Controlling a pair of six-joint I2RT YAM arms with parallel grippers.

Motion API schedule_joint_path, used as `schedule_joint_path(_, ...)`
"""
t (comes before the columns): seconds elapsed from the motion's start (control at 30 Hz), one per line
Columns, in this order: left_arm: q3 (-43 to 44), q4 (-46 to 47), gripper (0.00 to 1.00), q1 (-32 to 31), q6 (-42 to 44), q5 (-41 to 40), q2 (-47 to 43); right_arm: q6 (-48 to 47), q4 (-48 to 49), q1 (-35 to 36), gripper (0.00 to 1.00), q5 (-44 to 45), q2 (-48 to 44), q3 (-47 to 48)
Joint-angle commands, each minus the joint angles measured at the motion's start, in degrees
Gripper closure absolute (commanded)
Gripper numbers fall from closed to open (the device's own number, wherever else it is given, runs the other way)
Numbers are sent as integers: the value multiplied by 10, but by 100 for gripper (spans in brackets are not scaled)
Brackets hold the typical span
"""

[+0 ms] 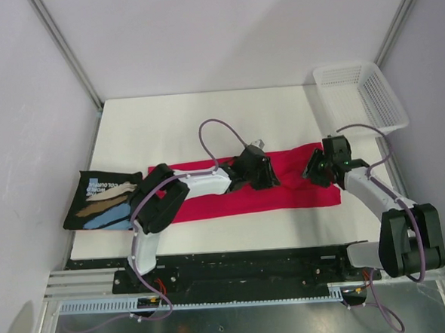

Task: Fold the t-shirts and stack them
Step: Fold the other side of the tshirt into a rectangle

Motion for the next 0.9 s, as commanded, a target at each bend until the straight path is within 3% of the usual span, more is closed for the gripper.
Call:
schedule_joint_path(0.0, -29, 13, 61, 12, 21, -12, -60, 30, 85, 15, 51, -47, 15, -42)
schedule_joint_path(0.43, -79, 13, 61, 33, 30, -10, -98, 79, 233, 32, 49, -55, 60, -113)
schedule_joint_path(0.87, -79, 17, 61, 36, 31, 6, -91, 117, 258, 36, 88, -50, 20, -115)
